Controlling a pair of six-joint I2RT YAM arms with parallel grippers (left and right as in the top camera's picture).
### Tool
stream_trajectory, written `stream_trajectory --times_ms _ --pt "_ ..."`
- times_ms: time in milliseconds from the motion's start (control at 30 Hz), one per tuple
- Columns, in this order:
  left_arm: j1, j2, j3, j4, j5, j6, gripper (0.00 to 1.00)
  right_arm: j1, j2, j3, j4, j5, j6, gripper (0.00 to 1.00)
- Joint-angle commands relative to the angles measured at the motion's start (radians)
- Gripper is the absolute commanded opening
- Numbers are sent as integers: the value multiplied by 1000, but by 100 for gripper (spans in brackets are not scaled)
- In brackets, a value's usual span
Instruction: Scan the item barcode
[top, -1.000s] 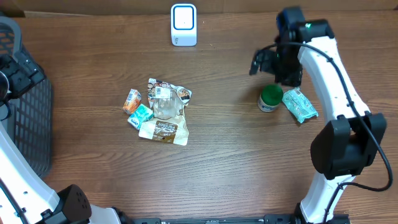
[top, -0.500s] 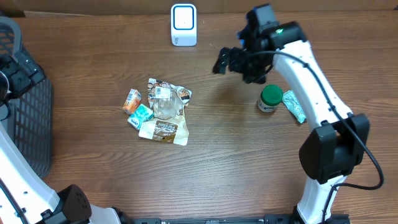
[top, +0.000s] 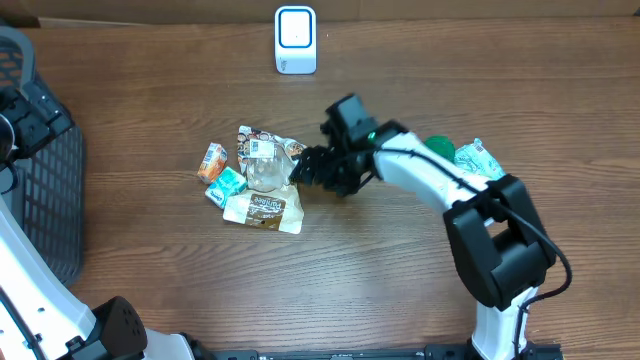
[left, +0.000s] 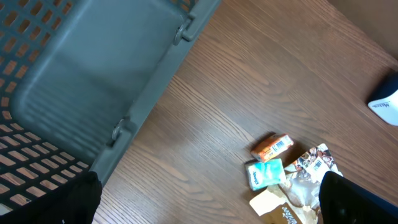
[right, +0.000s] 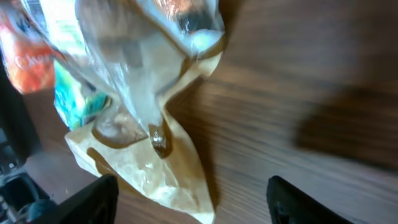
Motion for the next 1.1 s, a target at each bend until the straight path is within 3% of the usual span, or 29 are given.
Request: stream_trajectory --times_ms 0,233,400,467,567,667,867,1067 --pt "4 4 13 2 3 23 100 29 -10 -63 82 -7 126 69" --pt "4 4 13 2 3 23 100 85 10 -145 243 72 255 53" --pt "4 4 13 2 3 23 100 129 58 -153 283 75 307 49" --pt "4 4 13 2 3 23 99 133 66 -153 286 75 307 42" --pt "4 4 13 2 3 23 100 126 58 -150 282 70 288 21" --pt "4 4 13 2 3 23 100 109 29 -148 274 42 240 14" --pt "4 4 13 2 3 23 99 76 -103 -63 58 58 36 8" --pt "4 4 13 2 3 23 100 91 -145 217 -417 336 -161 4"
